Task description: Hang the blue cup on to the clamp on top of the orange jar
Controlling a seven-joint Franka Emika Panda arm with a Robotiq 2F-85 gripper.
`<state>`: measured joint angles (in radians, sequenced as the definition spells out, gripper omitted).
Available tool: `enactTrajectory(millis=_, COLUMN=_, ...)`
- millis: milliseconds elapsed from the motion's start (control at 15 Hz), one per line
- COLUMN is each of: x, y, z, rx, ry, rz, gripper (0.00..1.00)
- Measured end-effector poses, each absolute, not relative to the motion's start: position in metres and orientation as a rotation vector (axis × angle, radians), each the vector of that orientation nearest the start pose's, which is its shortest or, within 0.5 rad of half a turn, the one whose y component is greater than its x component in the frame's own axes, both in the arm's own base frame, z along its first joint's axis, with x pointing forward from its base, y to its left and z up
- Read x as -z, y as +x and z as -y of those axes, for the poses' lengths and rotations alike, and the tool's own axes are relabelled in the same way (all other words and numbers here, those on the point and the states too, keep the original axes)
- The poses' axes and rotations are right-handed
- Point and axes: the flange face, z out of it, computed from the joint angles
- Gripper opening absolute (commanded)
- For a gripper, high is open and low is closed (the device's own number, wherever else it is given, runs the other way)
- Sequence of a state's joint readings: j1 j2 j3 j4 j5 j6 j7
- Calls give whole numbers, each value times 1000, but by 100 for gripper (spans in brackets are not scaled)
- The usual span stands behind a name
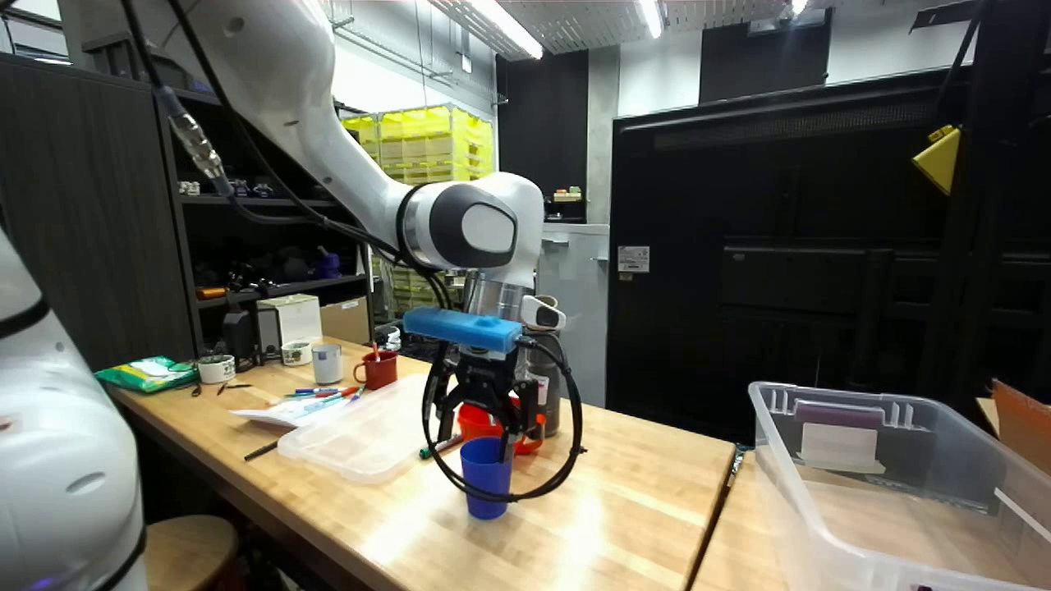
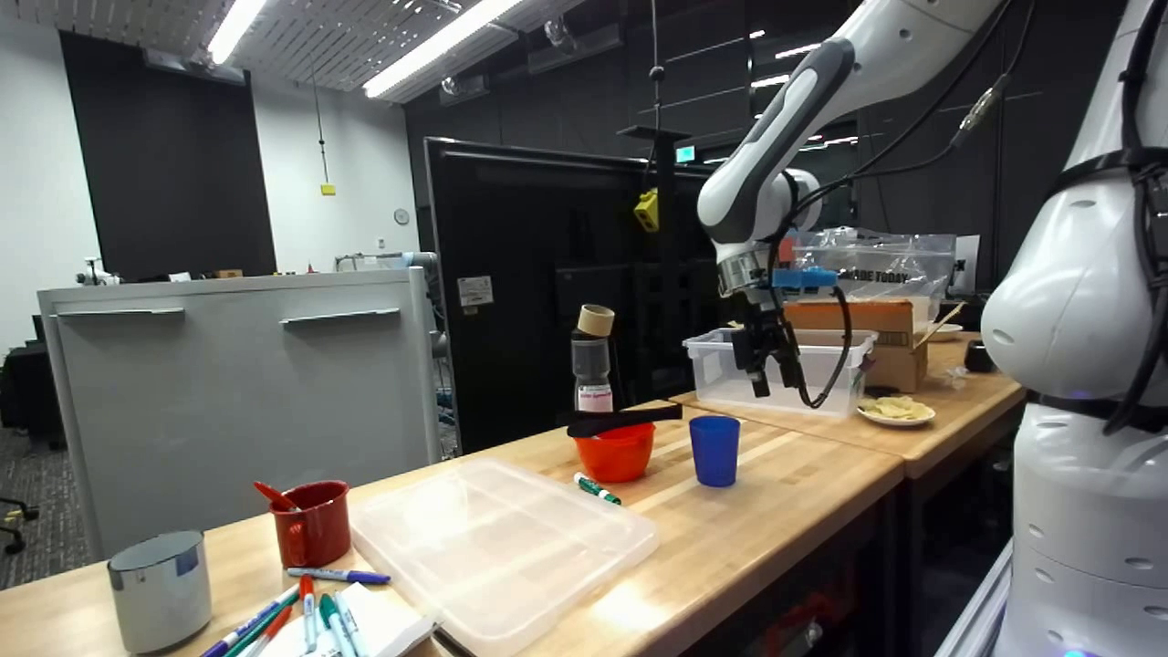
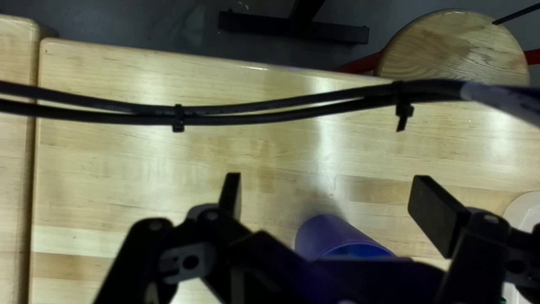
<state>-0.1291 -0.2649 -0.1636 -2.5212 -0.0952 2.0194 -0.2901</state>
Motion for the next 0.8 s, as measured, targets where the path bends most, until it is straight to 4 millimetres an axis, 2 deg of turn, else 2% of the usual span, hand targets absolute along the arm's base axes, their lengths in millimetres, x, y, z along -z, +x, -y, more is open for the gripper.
enactTrajectory(millis=400, x=-325, y=413, z=143, rx=-387, ry=-3099, rz=-10, gripper=100)
enactTrajectory(millis=800, x=-304, y=432, z=152, rx=-421, ry=-3110, rz=-96, gripper=100)
